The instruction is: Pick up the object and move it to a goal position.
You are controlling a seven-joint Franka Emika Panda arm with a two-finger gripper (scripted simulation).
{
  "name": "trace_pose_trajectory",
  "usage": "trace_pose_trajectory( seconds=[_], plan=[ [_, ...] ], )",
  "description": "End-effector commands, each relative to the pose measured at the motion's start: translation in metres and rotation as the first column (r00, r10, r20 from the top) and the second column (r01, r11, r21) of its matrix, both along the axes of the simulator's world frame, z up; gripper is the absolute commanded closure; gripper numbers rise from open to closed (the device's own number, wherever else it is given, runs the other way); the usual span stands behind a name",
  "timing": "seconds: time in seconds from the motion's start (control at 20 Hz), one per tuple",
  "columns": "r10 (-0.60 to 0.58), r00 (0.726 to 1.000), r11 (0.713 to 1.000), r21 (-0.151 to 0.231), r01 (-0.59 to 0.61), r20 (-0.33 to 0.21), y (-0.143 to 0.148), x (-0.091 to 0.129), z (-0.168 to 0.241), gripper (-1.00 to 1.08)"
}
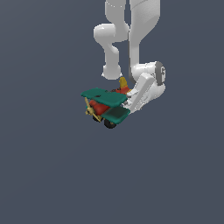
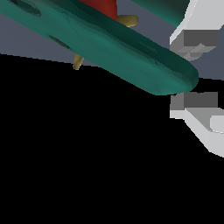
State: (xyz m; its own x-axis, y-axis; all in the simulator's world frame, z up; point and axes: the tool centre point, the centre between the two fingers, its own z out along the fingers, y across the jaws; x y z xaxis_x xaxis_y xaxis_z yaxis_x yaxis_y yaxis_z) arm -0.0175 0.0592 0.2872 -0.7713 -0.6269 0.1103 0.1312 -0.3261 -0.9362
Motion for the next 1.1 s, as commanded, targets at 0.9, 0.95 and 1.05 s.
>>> trace_pose_trajectory(
  seconds=[0.9, 0.95, 1.05],
  plan=[
    [0.001, 1.0, 1.0, -0.003, -0.001, 0.008, -0.099, -0.026, 0.171, 1.08],
    [0.001, 1.0, 1.0, -0.003, -0.001, 0.009, -0.103, -0.027, 0.178, 1.08],
    [0.002, 1.0, 1.0, -0.005, -0.002, 0.01, -0.109, -0.029, 0.192, 1.08]
  ],
)
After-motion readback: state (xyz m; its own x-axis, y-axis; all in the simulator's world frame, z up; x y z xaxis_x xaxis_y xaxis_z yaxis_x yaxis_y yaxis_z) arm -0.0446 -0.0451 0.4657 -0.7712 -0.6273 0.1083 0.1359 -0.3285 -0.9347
